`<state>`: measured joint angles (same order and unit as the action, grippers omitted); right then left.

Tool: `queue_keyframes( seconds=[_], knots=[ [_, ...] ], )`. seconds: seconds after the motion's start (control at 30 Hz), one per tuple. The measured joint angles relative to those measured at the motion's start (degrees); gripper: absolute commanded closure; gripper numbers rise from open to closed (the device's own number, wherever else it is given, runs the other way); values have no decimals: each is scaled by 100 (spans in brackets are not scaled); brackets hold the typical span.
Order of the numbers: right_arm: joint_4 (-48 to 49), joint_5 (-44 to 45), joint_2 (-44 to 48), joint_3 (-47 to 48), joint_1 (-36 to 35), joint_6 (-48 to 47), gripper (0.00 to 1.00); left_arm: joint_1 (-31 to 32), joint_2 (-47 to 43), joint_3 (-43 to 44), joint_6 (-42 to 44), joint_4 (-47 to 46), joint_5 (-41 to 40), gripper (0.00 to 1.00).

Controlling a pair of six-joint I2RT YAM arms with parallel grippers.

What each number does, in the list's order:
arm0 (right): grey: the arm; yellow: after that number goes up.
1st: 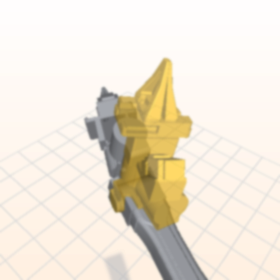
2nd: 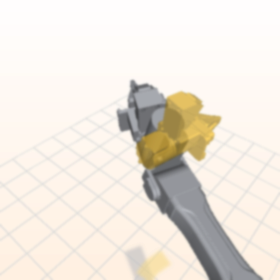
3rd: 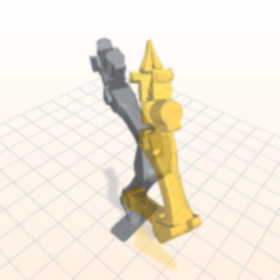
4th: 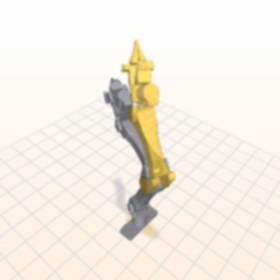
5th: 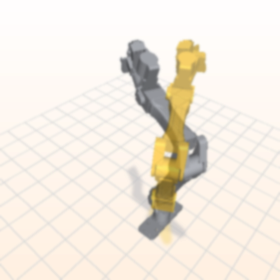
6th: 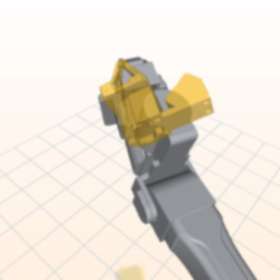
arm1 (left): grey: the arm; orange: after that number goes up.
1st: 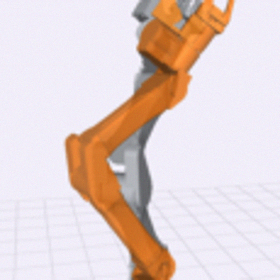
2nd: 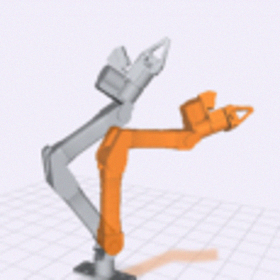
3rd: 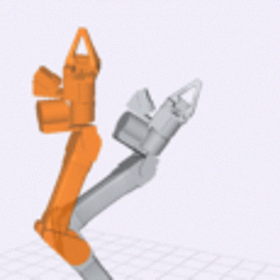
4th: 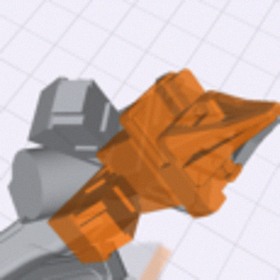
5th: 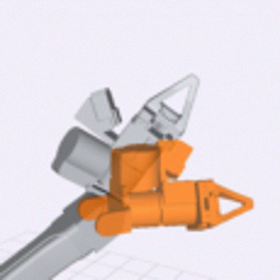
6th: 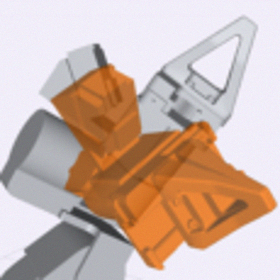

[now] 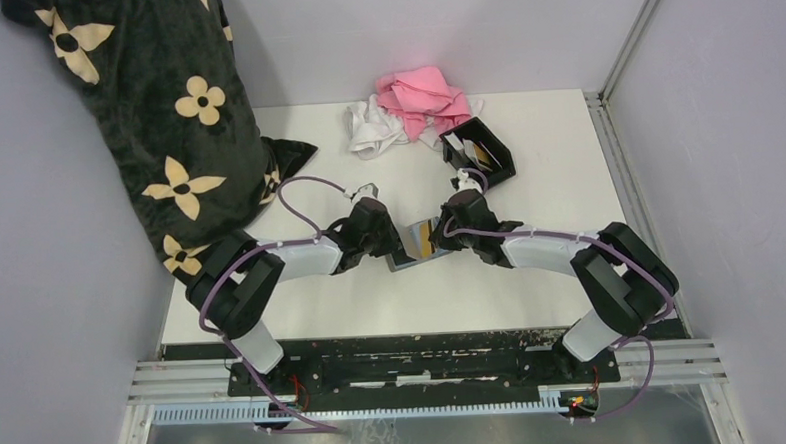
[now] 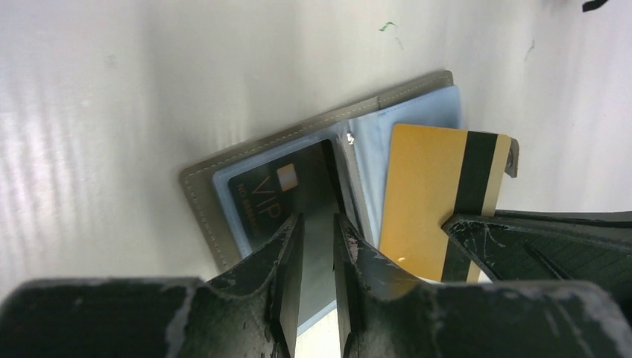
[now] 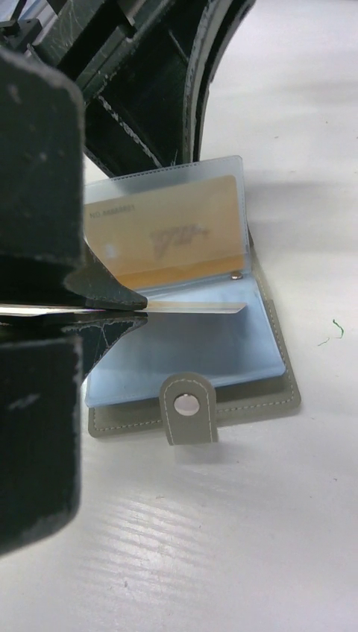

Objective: Put the credit cards into the card holder
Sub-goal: Turn over the card slot in the card holder.

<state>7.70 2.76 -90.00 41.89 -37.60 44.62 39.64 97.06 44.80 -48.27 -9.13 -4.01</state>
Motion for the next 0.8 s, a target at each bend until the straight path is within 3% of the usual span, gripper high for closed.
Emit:
queue_keyframes(
  seconds=[0.53, 0.8],
  knots=[
    [181, -11, -184, 35, -57, 0, 99, -7, -942, -802, -15, 551, -1154, 66],
    [227, 9, -190, 39, -94, 9, 99, -9, -1119, -946, -13, 647, -1200, 66]
  ],
)
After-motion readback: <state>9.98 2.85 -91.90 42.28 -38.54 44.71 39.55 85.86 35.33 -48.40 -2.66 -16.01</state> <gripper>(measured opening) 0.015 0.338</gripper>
